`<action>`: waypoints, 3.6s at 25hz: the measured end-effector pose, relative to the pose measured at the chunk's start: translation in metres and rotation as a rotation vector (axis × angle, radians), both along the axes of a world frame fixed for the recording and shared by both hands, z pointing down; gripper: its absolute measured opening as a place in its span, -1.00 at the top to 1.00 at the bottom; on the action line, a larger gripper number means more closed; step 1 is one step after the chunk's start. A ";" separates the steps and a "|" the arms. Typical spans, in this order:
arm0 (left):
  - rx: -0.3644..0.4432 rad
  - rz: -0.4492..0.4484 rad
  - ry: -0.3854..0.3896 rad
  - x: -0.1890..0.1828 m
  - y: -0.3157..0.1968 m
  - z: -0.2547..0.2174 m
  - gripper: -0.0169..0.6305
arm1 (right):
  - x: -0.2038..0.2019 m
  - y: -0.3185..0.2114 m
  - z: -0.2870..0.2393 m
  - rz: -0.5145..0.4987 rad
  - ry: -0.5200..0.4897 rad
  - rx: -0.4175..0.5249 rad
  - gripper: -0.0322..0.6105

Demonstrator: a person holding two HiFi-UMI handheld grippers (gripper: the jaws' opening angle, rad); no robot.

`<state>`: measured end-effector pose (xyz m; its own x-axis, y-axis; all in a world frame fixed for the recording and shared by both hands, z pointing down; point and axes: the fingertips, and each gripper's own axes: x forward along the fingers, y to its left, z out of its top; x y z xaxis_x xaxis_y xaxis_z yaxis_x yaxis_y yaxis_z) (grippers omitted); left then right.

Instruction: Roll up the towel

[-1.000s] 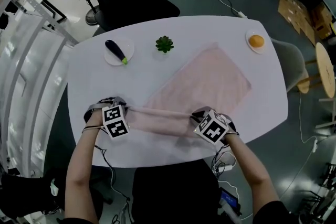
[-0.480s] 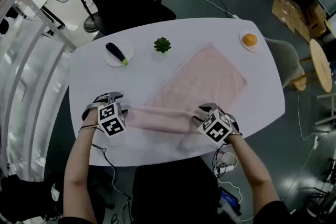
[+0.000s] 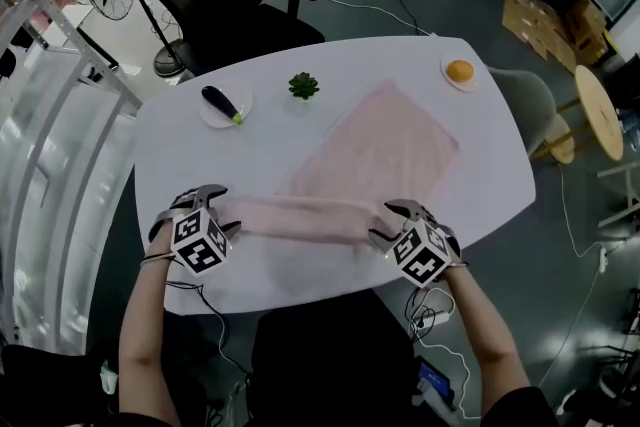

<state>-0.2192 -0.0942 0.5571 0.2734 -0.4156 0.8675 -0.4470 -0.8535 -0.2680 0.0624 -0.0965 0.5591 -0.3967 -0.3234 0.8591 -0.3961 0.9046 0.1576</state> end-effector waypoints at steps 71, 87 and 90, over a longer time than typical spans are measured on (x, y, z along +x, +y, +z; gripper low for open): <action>0.024 0.113 -0.119 -0.024 0.116 0.029 0.82 | -0.023 0.116 0.023 -0.171 0.174 0.131 0.81; -0.025 0.037 -0.113 -0.026 0.095 0.024 0.82 | -0.027 0.100 0.012 -0.179 0.078 0.012 0.79; -0.011 0.028 -0.121 -0.028 0.083 0.021 0.82 | -0.029 0.086 0.004 -0.159 0.036 -0.012 0.79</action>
